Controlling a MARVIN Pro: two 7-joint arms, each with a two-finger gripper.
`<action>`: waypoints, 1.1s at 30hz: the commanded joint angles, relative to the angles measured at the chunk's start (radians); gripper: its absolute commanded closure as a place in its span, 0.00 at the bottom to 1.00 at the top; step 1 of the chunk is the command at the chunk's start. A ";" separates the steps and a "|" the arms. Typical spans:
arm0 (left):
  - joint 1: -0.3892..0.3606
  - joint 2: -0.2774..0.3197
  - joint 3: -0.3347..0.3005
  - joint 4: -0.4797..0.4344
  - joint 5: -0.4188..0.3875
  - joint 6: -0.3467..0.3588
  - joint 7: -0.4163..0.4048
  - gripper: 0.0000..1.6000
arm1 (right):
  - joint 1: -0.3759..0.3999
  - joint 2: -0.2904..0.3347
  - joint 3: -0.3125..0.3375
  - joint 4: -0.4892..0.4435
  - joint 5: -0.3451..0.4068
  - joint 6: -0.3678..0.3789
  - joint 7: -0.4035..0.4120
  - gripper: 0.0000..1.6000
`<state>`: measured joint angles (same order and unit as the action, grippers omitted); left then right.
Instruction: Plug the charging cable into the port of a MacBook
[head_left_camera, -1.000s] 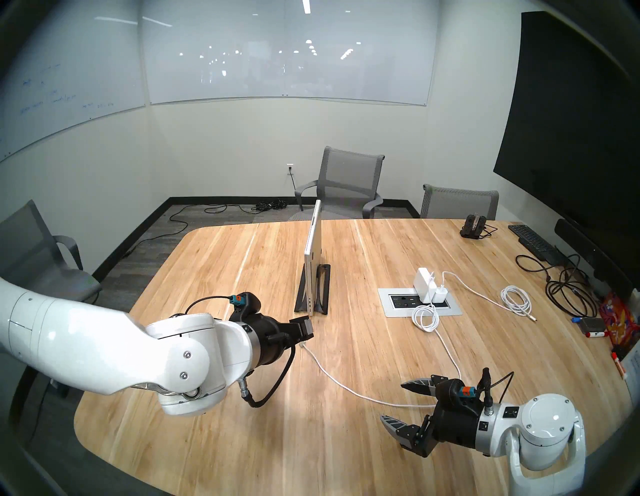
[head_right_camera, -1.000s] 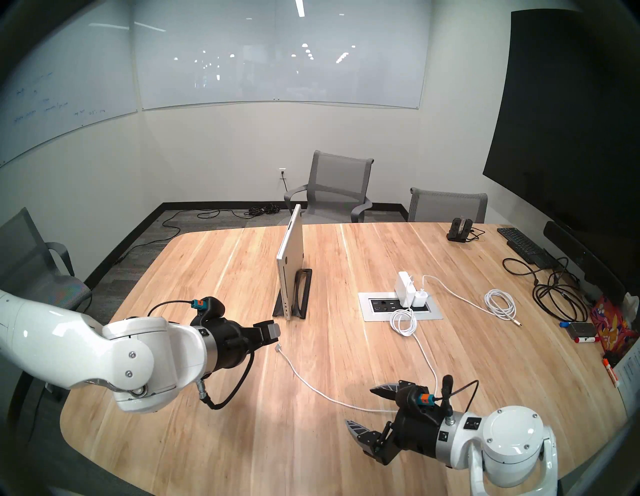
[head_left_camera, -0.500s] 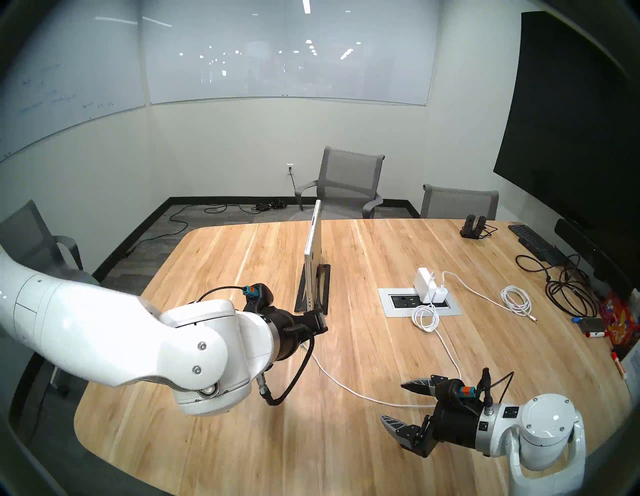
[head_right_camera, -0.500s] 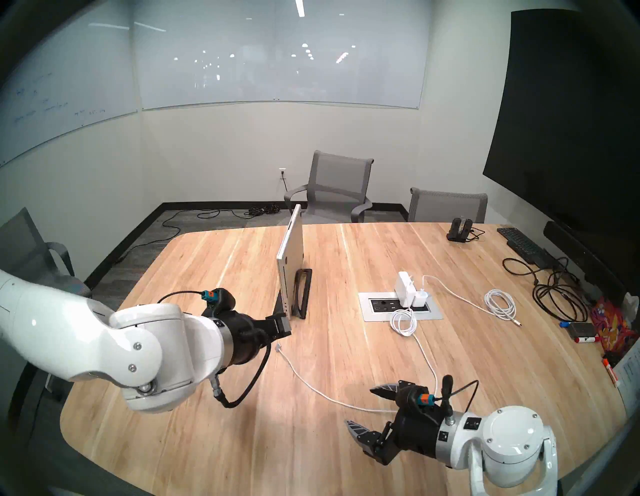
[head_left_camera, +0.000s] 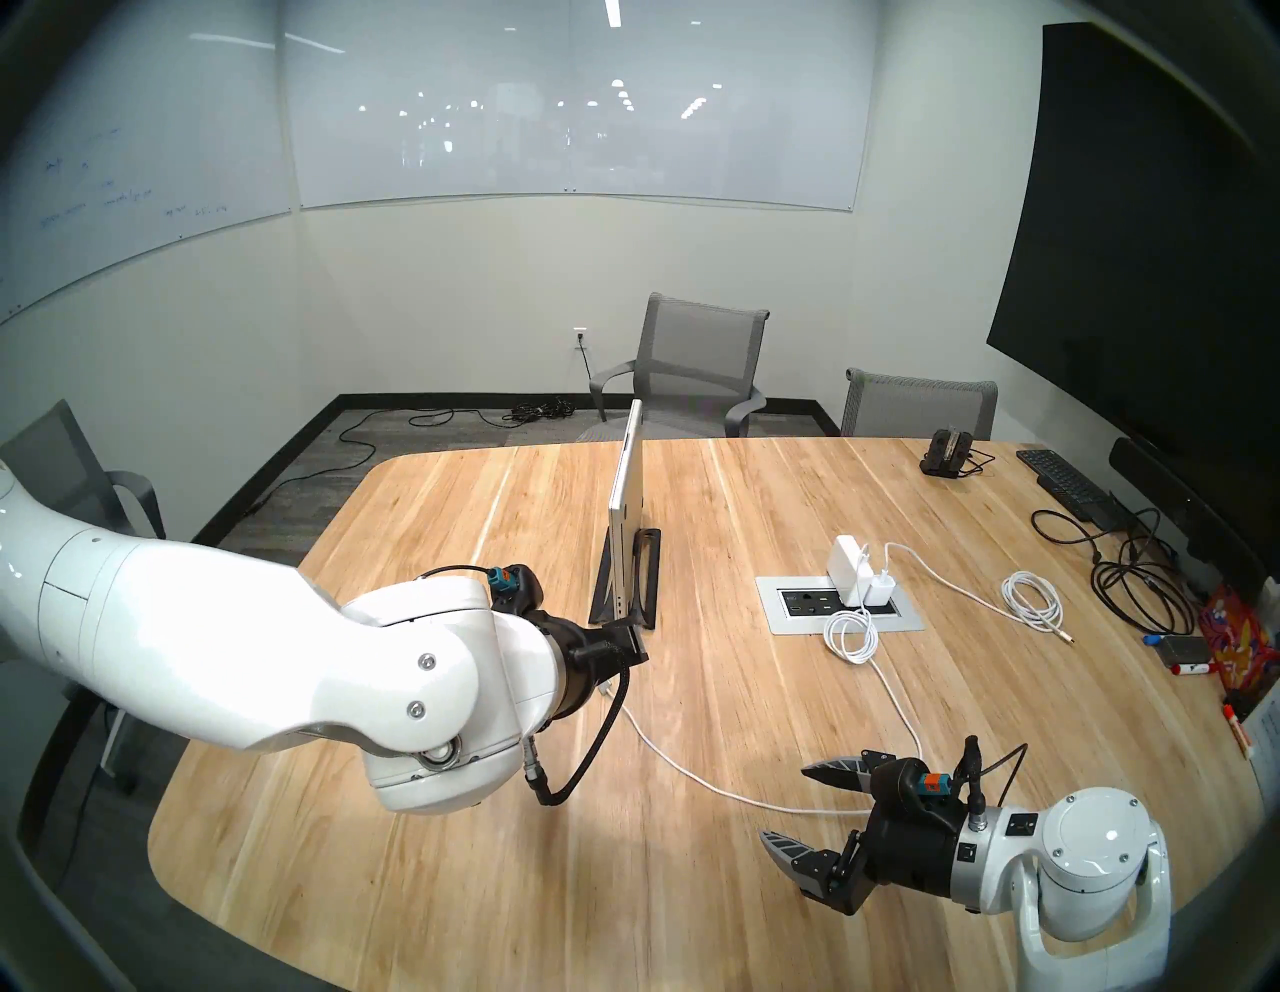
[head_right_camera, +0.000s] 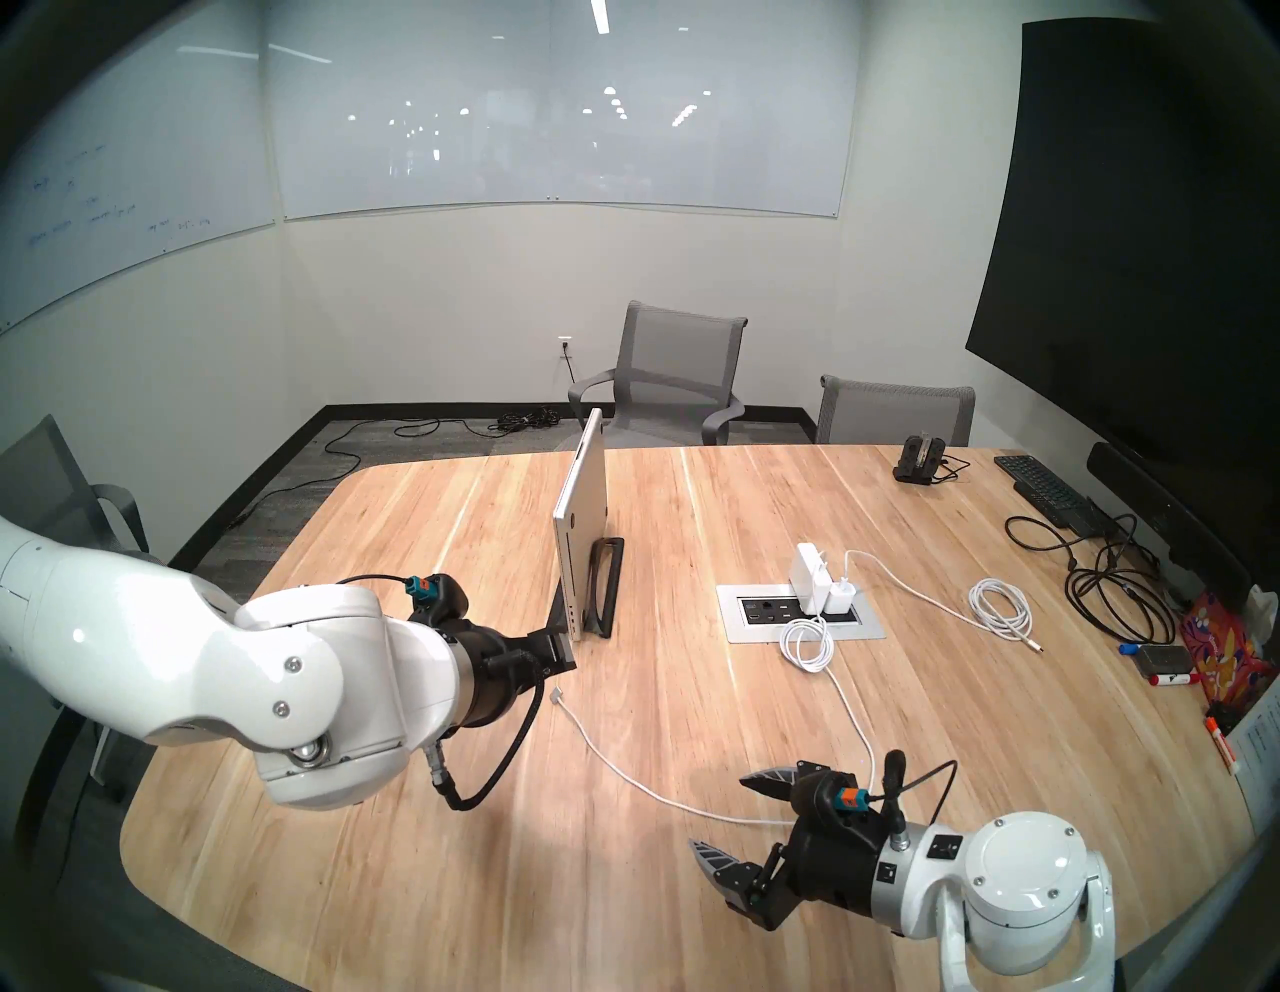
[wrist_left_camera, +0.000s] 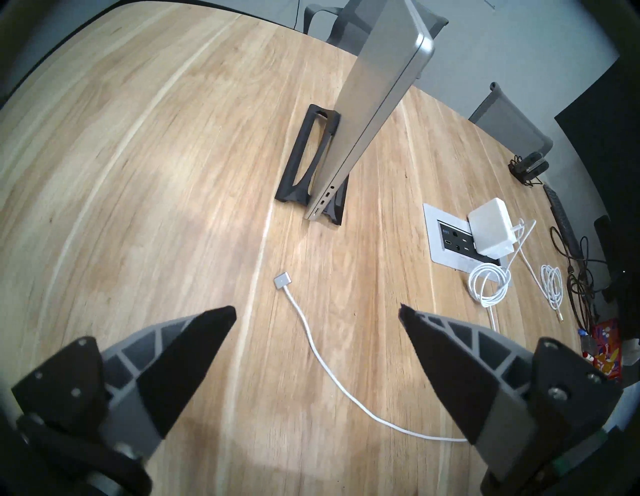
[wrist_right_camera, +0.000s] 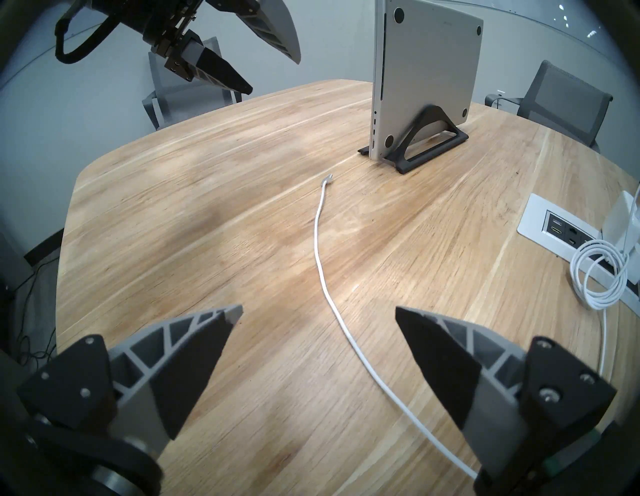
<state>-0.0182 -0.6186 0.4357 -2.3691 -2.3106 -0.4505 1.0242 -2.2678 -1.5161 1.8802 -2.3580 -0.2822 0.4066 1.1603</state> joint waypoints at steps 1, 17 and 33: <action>0.029 -0.048 -0.025 0.051 -0.040 -0.030 -0.017 0.00 | 0.001 0.001 0.003 -0.016 0.001 0.001 0.001 0.00; 0.109 -0.154 -0.078 0.117 -0.147 -0.147 -0.028 0.00 | 0.001 0.000 0.003 -0.016 0.000 0.000 0.003 0.00; 0.169 -0.223 -0.069 0.179 -0.175 -0.208 -0.027 0.00 | 0.002 -0.002 0.004 -0.016 -0.002 0.000 0.005 0.00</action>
<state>0.1344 -0.8038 0.3696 -2.1988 -2.4897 -0.6389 1.0009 -2.2671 -1.5193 1.8813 -2.3577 -0.2856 0.4061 1.1638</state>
